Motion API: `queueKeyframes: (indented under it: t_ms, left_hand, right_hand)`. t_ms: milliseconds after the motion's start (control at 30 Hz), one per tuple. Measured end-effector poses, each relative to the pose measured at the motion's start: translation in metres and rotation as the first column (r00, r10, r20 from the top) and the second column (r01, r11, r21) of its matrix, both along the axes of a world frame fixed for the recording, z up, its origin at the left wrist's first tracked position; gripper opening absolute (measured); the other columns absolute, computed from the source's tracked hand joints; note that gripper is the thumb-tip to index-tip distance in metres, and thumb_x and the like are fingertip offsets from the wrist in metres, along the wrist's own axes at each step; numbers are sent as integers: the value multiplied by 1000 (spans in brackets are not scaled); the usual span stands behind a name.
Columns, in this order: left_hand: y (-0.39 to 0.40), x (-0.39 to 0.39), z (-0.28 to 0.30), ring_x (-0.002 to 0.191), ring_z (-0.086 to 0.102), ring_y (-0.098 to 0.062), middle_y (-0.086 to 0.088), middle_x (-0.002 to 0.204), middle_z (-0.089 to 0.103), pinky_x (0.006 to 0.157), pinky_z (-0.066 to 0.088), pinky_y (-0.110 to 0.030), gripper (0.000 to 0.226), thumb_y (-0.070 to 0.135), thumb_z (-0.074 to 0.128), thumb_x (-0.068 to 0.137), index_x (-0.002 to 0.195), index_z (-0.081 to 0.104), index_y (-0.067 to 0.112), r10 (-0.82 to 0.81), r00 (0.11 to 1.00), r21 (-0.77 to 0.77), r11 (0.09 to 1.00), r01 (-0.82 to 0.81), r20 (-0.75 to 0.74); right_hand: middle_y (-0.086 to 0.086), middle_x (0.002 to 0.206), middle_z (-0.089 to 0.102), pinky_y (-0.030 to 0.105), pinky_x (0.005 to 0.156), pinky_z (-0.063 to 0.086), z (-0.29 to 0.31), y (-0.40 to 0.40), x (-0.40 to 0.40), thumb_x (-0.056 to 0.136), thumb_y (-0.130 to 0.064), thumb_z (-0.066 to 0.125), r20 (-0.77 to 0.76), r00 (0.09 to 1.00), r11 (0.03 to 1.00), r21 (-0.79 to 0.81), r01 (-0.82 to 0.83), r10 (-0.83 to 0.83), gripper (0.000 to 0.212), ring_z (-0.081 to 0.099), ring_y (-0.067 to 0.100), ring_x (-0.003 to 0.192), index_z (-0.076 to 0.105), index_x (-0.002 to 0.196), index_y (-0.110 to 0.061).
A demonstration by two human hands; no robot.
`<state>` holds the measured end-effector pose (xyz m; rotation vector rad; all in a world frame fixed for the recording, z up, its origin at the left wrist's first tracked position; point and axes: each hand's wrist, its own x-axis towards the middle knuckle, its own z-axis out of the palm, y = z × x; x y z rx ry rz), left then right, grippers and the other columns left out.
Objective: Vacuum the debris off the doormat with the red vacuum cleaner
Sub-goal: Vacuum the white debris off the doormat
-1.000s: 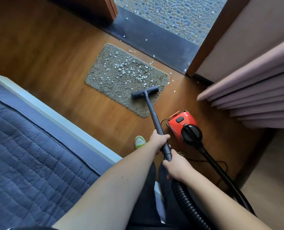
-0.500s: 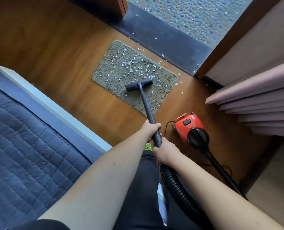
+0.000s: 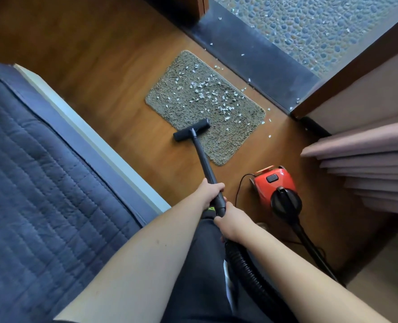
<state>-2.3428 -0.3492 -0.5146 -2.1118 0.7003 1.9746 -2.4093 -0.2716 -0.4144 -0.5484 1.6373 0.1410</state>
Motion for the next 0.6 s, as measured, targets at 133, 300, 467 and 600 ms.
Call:
queueKeyframes:
  t_ms: [133,300,467,600]
  left_hand:
    - [26,-8,0,62,68,-24,-21,119,58,52,59,-35,76,12,62,84,147,22,20,-39,999,4,999,39,20]
    - [39,-16,4,66,66,-21,-17,130,51,50,58,-30,90,11,62,89,157,4,26,-4,1000,21,1000,4,-12]
    - [23,-16,0,66,67,-22,-16,132,51,47,56,-27,93,13,62,88,157,3,27,-33,999,-20,999,33,4]
    - [-5,-20,-10,67,68,-24,-18,129,54,51,59,-33,88,15,65,82,154,16,21,-91,996,-85,992,92,11]
  right_hand:
    - [10,106,65,28,62,54,10,28,-8,89,-27,50,-13,1000,999,-38,7,-7,49,69,25,78,38,136,-16]
    - [15,92,68,19,43,46,19,44,-19,87,-21,50,31,998,997,-44,61,-59,31,64,16,46,43,117,-16]
    - [12,93,68,24,51,51,12,31,-15,86,-23,49,21,996,994,-69,85,-84,31,69,22,57,43,116,-20]
    - [10,101,67,22,47,45,2,5,-13,91,-28,49,-19,996,991,-100,88,-90,40,65,17,62,42,128,-16]
